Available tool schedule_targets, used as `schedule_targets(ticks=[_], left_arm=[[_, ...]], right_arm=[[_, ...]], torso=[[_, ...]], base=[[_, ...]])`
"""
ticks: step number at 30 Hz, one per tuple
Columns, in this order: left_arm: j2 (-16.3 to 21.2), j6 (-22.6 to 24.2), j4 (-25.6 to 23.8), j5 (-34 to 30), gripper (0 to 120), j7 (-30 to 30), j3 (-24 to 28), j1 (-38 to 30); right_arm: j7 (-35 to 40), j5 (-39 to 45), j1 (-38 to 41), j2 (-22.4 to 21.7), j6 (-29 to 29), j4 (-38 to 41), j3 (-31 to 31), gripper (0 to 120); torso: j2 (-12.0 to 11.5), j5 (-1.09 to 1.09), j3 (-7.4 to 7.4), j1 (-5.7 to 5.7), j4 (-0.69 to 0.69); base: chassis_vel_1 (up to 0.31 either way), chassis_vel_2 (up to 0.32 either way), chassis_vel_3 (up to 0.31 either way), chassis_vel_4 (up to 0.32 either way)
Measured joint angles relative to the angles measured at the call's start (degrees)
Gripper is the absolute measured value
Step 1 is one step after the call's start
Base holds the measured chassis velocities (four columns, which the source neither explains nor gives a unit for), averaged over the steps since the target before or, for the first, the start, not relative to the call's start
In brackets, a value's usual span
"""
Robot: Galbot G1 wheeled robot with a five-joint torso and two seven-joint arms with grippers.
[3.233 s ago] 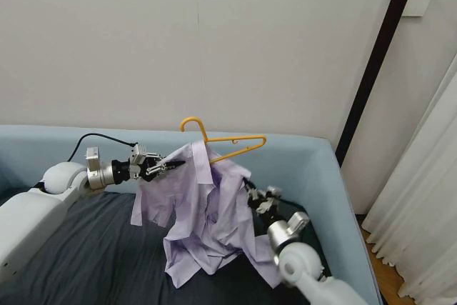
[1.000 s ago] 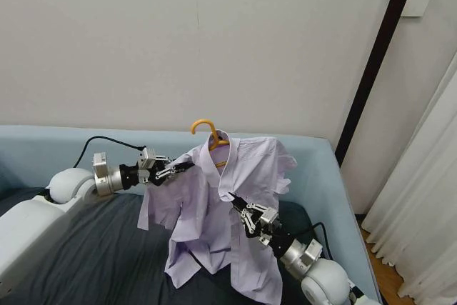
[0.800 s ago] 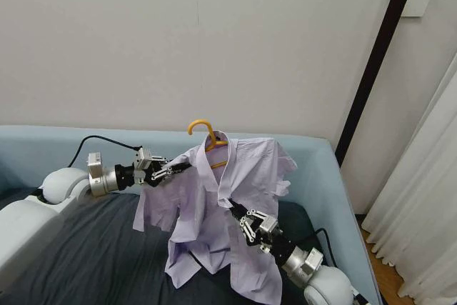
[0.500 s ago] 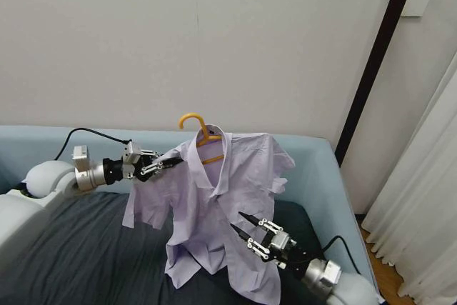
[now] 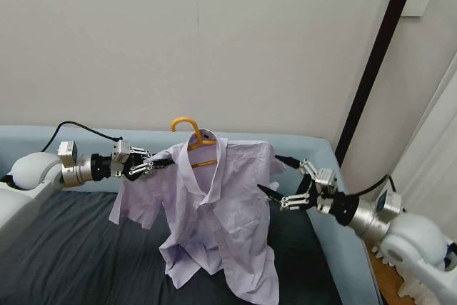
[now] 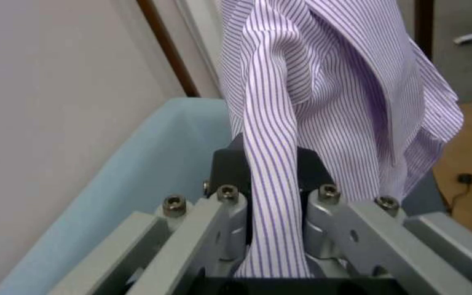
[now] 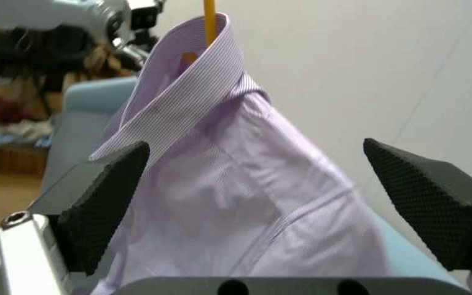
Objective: Pick up the clothes from the sofa and hang them on the clothes hanger.
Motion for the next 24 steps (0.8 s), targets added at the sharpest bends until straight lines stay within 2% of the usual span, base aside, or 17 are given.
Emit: schedule_targets(ticks=[4,7,10,11,16,19,24], left_arm=[[-2.75,0.00,0.50,3.51,7,2.46,1.63,-0.89],[-4.57,-0.06,0.50,5.51,7,3.22,2.26,-1.08],[-8.32,-0.20,0.65,8.46,7,4.75,3.78,-1.90],[-8.32,-0.20,0.65,8.46,7,4.75,3.78,-1.90],[-13.68,-0.47,3.42,10.51,7,5.91,8.66,-7.20],[-15.16,-0.63,4.70,10.98,7,6.16,10.67,-9.46],[-16.78,-0.78,5.78,12.26,7,6.93,12.75,-11.87]], right_arm=[[-4.24,-0.48,0.75,-1.09,-2.34,-1.52,-0.77,100],[-4.07,-1.83,-0.14,-1.10,-3.36,-1.72,-1.39,100],[-2.81,-4.20,-1.86,-0.67,-4.74,-2.69,-2.50,100],[-2.81,-4.20,-1.86,-0.67,-4.74,-2.69,-2.50,100],[-2.86,-3.57,-2.83,-0.96,-6.68,-6.27,-2.81,100],[-3.95,-3.94,-2.95,-1.20,-7.07,-7.28,-2.73,100],[-8.17,-6.16,-2.97,-1.51,-7.63,-8.99,-2.01,89]], torso=[[0.00,0.00,0.00,0.00,-0.01],[0.00,0.01,0.00,0.00,0.00],[0.00,0.00,0.00,0.00,-0.01],[0.00,0.00,0.00,0.00,-0.01],[0.00,0.02,0.00,0.00,-0.02],[0.00,0.02,0.01,0.00,-0.02],[0.00,0.01,0.00,0.00,-0.01]], base=[[0.000,0.000,0.000,0.000],[0.000,0.000,0.000,0.000],[0.000,0.000,0.000,0.000],[0.000,0.000,0.000,0.000],[0.000,0.000,0.000,0.000],[0.000,0.000,0.000,0.000],[0.000,0.000,0.000,0.000]])
